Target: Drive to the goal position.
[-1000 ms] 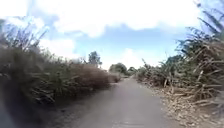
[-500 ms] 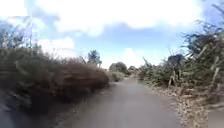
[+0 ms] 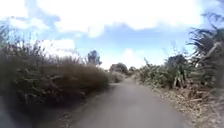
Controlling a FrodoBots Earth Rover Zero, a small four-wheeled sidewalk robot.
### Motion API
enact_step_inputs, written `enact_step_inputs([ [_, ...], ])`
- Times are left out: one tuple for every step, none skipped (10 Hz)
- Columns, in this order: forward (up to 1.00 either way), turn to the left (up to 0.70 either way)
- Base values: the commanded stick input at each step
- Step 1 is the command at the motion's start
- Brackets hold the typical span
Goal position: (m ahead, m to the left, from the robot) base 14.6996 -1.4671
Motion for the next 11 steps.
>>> enact_step_inputs([
  [0.7,0.0],
  [0.7,-0.02],
  [0.7,-0.15],
  [0.7,-0.27],
  [0.7,-0.3],
  [0.7,-0.17],
  [0.7,-0.04],
  [0.7,0.0],
  [0.7,0.0],
  [0.7,0.0],
  [0.7,0.0],
])
